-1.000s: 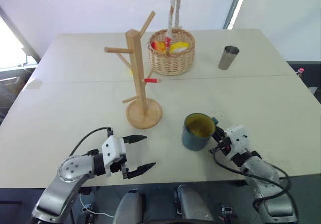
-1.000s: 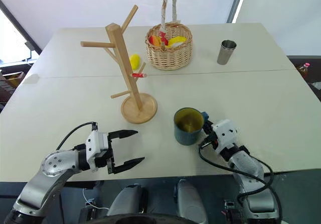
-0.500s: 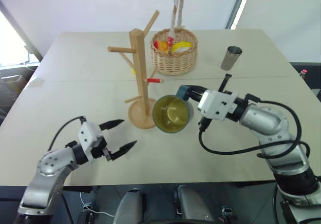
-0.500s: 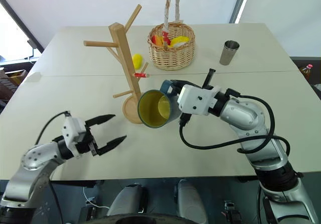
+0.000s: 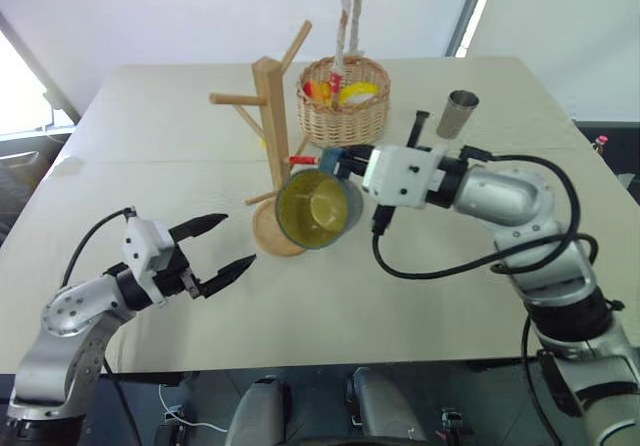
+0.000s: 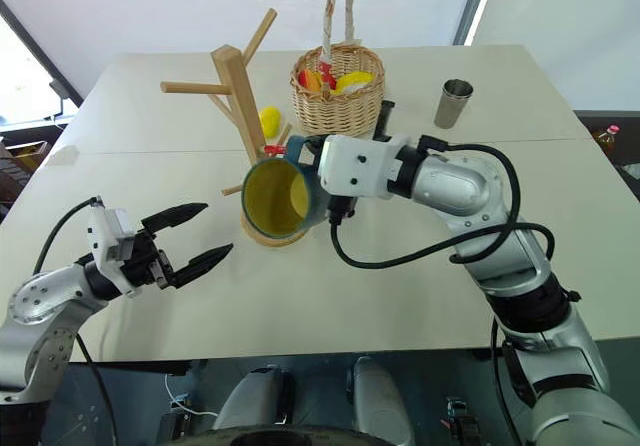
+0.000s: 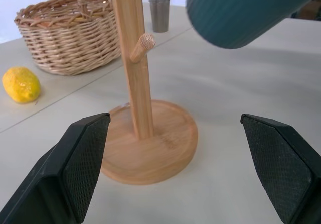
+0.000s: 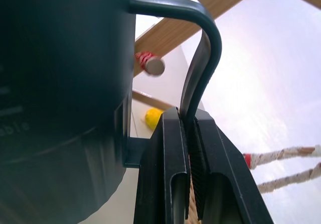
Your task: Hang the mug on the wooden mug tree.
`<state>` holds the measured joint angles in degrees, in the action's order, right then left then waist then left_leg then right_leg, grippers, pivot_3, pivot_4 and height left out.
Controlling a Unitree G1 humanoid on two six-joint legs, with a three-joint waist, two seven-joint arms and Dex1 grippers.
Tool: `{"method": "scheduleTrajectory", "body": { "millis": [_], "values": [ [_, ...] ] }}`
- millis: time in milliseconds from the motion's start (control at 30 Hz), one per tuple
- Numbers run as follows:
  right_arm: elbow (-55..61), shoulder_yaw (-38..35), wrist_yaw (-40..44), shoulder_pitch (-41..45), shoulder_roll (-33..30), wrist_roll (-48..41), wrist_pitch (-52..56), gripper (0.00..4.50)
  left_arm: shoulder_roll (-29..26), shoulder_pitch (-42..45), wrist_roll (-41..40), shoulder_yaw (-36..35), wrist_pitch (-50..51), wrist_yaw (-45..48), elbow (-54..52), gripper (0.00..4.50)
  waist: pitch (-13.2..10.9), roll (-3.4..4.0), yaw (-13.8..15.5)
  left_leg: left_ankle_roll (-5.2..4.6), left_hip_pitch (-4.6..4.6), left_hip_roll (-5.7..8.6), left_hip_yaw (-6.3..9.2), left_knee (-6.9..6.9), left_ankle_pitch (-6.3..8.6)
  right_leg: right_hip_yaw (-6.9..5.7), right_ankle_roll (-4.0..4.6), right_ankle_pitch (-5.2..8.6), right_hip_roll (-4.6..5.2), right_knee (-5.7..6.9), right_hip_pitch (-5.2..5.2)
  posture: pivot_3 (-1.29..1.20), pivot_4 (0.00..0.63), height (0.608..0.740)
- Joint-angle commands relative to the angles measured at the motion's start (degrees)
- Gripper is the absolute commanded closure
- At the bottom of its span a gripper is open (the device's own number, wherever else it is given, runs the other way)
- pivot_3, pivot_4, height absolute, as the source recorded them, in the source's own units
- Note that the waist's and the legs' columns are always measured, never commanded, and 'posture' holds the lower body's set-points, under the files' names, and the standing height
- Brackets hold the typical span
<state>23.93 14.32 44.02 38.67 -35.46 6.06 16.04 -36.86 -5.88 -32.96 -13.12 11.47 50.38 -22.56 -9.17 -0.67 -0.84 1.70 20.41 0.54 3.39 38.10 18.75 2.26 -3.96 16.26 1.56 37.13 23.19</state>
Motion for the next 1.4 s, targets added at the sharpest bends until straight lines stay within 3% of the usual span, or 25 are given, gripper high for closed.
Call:
{"method": "scheduleTrajectory", "body": {
  "millis": [33, 700, 833, 967, 1233, 1400],
  "values": [
    [-0.9, 0.4, -0.9, 2.2, 1.2, 1.6, -0.8, 4.47, -0.2, 0.5, -0.9, -1.7, 0.1, -0.7, -2.0, 0.00, 0.0, 0.00, 0.1, 0.00, 0.00, 0.00, 0.00, 0.00, 0.00, 0.00, 0.00, 0.00, 0.00, 0.00, 0.01, 0.00, 0.150, 0.740],
    [-7.8, 2.9, -0.9, 5.6, 5.2, 5.9, -2.1, 4.47, 0.7, 1.9, -4.2, -3.0, 3.0, -4.6, -5.6, 0.00, 0.0, 0.01, 0.0, 0.00, 0.03, 0.00, -0.01, -0.02, 0.00, 0.00, 0.01, -0.01, 0.01, 0.00, 0.05, 0.00, 0.150, 0.740],
    [-7.7, 2.4, -1.0, 5.9, 5.9, 5.9, -2.3, 3.10, 0.8, 2.3, -4.4, -2.9, 3.3, -4.9, -5.9, 0.00, 0.0, 0.01, 0.0, 0.00, 0.04, 0.00, -0.01, -0.02, 0.00, 0.00, 0.01, -0.01, 0.01, 0.00, 0.05, 0.00, 0.150, 0.740],
    [-7.6, 1.8, -1.2, 6.1, 5.1, 6.6, -2.9, 1.07, 0.8, 2.5, -4.5, -2.7, 3.4, -5.3, -6.0, 0.00, 0.0, 0.01, 0.0, 0.01, 0.03, 0.00, -0.01, -0.02, 0.00, 0.00, 0.01, -0.01, 0.01, 0.00, 0.05, 0.00, 0.150, 0.740],
    [-3.3, -6.4, 1.4, 4.1, 0.3, 0.7, -1.4, 1.07, 1.0, 3.2, -4.4, -2.2, 4.0, -5.8, -5.1, 0.00, 0.0, 0.01, 0.1, 0.01, 0.05, 0.01, -0.01, -0.02, 0.00, 0.00, 0.02, -0.01, 0.02, -0.03, 0.05, 0.00, 0.150, 0.740],
    [-0.7, -18.0, 2.7, -7.3, -0.2, -11.3, 3.8, 1.07, 4.2, 4.2, -3.4, -3.9, 4.9, -10.9, 0.5, 0.00, 0.0, -0.02, 0.3, 0.00, 0.03, 0.01, 0.02, -0.06, 0.00, -0.01, 0.01, -0.01, 0.02, -0.07, -0.03, 0.00, 0.150, 0.740]
  ]
}}
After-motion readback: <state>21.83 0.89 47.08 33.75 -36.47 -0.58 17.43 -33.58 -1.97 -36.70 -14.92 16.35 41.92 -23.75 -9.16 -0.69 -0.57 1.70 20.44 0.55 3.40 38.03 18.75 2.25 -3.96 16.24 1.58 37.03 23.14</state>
